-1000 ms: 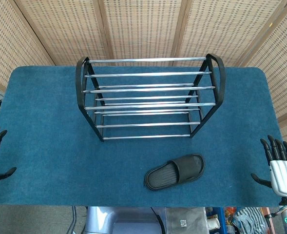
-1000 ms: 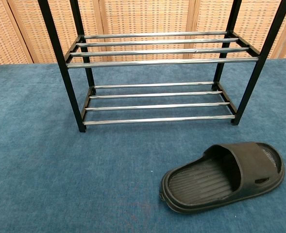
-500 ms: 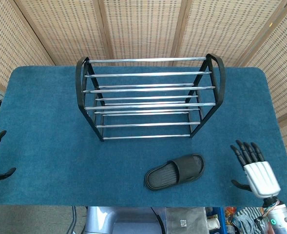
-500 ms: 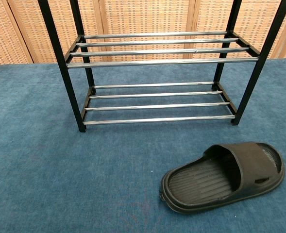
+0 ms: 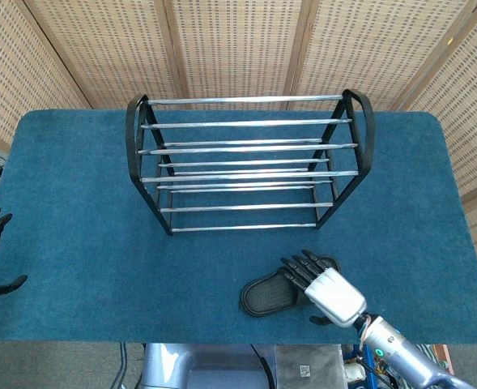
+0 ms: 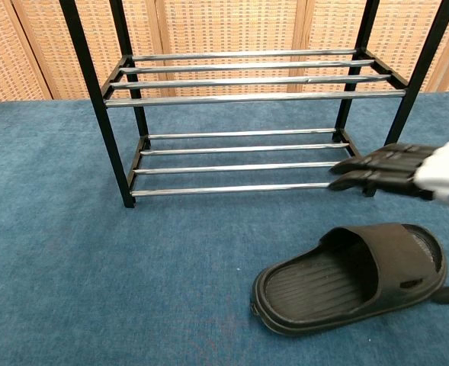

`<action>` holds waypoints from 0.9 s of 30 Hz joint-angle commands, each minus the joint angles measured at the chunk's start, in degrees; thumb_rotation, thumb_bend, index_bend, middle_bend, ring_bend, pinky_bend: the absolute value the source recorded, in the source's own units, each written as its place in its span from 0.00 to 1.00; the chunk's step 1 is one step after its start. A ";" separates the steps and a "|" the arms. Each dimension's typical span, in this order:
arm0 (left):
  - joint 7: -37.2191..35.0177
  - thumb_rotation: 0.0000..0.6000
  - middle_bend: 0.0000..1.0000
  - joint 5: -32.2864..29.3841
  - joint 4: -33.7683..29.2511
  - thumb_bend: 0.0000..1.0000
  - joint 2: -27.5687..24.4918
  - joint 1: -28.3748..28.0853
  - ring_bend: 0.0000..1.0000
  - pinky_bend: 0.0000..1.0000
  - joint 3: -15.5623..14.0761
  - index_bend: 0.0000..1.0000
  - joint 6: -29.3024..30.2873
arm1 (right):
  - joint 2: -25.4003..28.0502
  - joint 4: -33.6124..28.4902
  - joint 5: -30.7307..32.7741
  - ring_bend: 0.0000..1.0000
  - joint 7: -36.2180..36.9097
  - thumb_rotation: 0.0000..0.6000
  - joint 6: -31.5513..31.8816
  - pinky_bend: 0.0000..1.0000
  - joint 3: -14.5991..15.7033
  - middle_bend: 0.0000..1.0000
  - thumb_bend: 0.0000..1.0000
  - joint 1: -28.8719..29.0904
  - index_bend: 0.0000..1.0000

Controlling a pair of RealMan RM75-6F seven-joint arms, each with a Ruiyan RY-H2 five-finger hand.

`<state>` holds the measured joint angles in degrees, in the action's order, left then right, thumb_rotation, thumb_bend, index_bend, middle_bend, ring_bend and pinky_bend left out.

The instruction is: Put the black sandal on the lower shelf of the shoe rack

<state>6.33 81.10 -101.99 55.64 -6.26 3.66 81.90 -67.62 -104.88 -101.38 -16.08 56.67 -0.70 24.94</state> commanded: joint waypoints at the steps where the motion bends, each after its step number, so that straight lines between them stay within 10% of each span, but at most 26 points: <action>1: -0.16 1.00 0.00 -0.01 0.06 0.11 -0.12 -0.28 0.00 0.00 0.07 0.00 -0.36 | -5.05 -1.96 6.42 0.00 -7.72 1.00 -5.86 0.00 -2.38 0.00 0.00 2.87 0.00; 27: -1.35 1.00 0.00 0.22 0.43 0.11 -0.46 -0.83 0.00 0.00 -0.13 0.00 -0.95 | -22.22 0.95 41.43 0.00 -43.58 1.00 -6.22 0.00 -1.69 0.00 0.00 11.46 0.00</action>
<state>4.99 81.33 -101.57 55.17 -7.08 3.53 80.96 -89.31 -104.34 -61.17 -58.67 49.86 -2.66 35.60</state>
